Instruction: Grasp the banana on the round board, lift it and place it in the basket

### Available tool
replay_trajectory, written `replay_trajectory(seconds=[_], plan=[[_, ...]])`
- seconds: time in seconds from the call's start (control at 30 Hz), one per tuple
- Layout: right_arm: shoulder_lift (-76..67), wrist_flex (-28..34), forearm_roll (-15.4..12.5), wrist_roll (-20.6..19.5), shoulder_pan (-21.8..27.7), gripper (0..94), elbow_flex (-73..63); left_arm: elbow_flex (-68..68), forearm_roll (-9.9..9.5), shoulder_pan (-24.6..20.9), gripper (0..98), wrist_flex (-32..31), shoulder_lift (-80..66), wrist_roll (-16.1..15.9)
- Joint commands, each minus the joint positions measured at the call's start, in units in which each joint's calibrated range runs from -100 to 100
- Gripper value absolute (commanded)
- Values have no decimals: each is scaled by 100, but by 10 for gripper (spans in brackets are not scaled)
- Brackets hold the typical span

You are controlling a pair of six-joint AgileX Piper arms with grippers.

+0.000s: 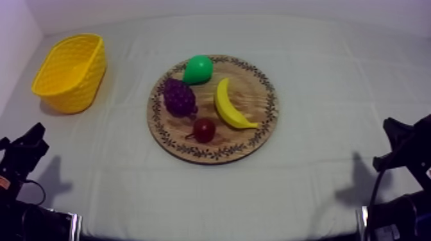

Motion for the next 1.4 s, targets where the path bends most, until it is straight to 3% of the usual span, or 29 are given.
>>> replay_trajectory(seconds=[0.0,0.7,0.83,0.97,1.13,1.37], plan=[[-3,-3,1,2,-2,6,-5,-1,3,3,1,-5,-1,1],[-3,-3,1,2,-2,6,-5,-1,3,3,1,-5,-1,1],[-3,-3,1,2,-2,6,-5,-1,-11,-16,1,-132,-1,-398],[-3,-3,1,1,-5,6,-5,-48,-131,-47,1,-400,39,-391],[-3,-3,1,2,-2,6,-5,-592,-149,55,1,-660,530,-254],[-3,-3,1,-1,-2,6,-5,-1911,-150,322,1,-574,1569,-450]])
